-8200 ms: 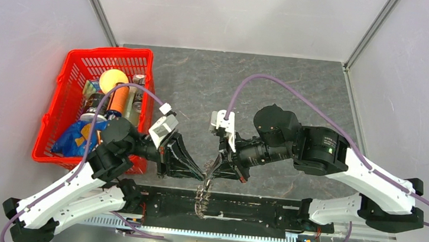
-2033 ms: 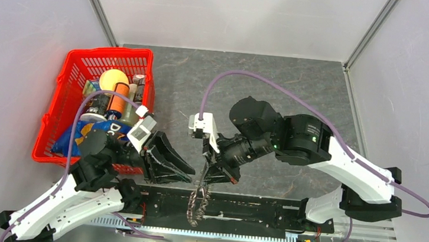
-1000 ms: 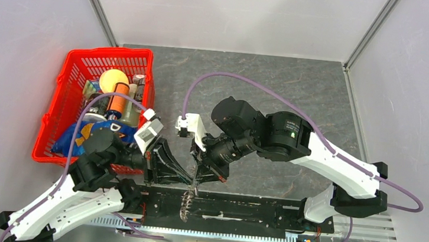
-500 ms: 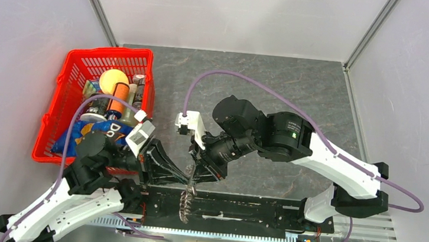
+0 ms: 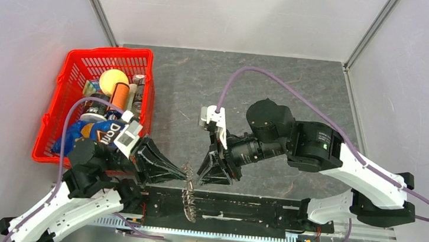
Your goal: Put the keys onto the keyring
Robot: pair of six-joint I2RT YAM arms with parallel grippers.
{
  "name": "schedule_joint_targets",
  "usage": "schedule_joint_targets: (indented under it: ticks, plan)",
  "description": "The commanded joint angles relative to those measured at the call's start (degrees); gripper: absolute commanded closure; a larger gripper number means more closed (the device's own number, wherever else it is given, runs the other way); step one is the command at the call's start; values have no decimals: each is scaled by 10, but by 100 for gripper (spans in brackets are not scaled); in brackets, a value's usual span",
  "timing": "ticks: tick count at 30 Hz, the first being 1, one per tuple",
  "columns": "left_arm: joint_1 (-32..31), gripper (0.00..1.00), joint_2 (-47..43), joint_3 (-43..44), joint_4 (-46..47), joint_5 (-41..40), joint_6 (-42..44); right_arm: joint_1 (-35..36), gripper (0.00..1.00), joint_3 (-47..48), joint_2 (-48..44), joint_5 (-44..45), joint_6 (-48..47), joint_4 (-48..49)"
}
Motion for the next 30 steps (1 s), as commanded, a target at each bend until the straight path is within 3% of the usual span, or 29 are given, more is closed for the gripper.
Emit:
schedule_joint_targets:
  ticks: [1, 19, 30]
  plan:
    - [0, 98, -3, -12, 101, -31, -38, 0, 64, -19, -6, -2, 5, 68]
    - [0, 98, -6, -53, 222, -59, -100, 1, 63, -51, -32, 28, -22, 121]
    - [-1, 98, -15, -66, 245, -80, -110, 1, 67, -63, -34, 25, -19, 145]
